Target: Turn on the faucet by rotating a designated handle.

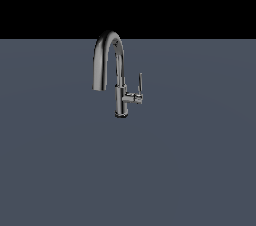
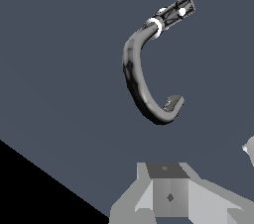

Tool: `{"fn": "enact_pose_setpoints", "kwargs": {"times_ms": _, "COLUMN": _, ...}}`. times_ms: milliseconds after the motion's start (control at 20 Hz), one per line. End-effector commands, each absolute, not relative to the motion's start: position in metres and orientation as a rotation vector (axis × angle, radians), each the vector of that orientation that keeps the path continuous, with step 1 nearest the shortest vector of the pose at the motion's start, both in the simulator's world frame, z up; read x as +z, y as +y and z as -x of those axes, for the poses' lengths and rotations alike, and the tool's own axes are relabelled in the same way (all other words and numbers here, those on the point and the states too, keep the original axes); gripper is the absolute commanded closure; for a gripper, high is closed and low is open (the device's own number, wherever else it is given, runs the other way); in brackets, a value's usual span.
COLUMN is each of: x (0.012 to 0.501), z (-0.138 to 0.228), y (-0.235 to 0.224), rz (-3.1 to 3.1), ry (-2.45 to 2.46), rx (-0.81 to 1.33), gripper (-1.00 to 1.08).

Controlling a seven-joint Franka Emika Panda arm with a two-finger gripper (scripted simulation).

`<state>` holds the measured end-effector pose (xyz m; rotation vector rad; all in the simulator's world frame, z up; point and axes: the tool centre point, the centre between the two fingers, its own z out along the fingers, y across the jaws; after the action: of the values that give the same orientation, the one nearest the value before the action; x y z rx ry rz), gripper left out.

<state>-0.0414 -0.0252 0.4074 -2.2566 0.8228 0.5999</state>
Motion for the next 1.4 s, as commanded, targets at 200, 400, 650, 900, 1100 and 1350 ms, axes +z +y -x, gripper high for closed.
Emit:
{"fn": "enact_pose_setpoints", "kwargs": {"times_ms": 200, "x": 0.367, "z": 0.009, "y": -0.04, "rz": 2.033, "ry": 0.95, "rx": 0.704, "gripper": 1.08}}
{"fn": "enact_pose_setpoints", "kwargs": {"times_ms": 400, "x": 0.339, "z": -0.008, "y": -0.048, "rz": 1.886, "ry": 1.022, "rx": 0.764, "gripper": 1.08}}
{"fn": "enact_pose_setpoints", "kwargs": {"times_ms": 650, "x": 0.3, "z": -0.026, "y": -0.056, "rz": 1.693, "ry": 1.106, "rx": 0.833, "gripper": 1.08}}
{"fn": "enact_pose_setpoints", "kwargs": {"times_ms": 900, "x": 0.258, "z": -0.039, "y": -0.061, "rz": 1.491, "ry": 1.181, "rx": 0.897, "gripper": 1.08}}
{"fn": "enact_pose_setpoints", "kwargs": {"times_ms": 1100, "x": 0.224, "z": -0.047, "y": -0.061, "rz": 1.333, "ry": 1.232, "rx": 0.941, "gripper": 1.08}}
{"fn": "enact_pose_setpoints", "kwargs": {"times_ms": 1350, "x": 0.192, "z": -0.051, "y": -0.059, "rz": 1.18, "ry": 1.275, "rx": 0.979, "gripper": 1.08}}
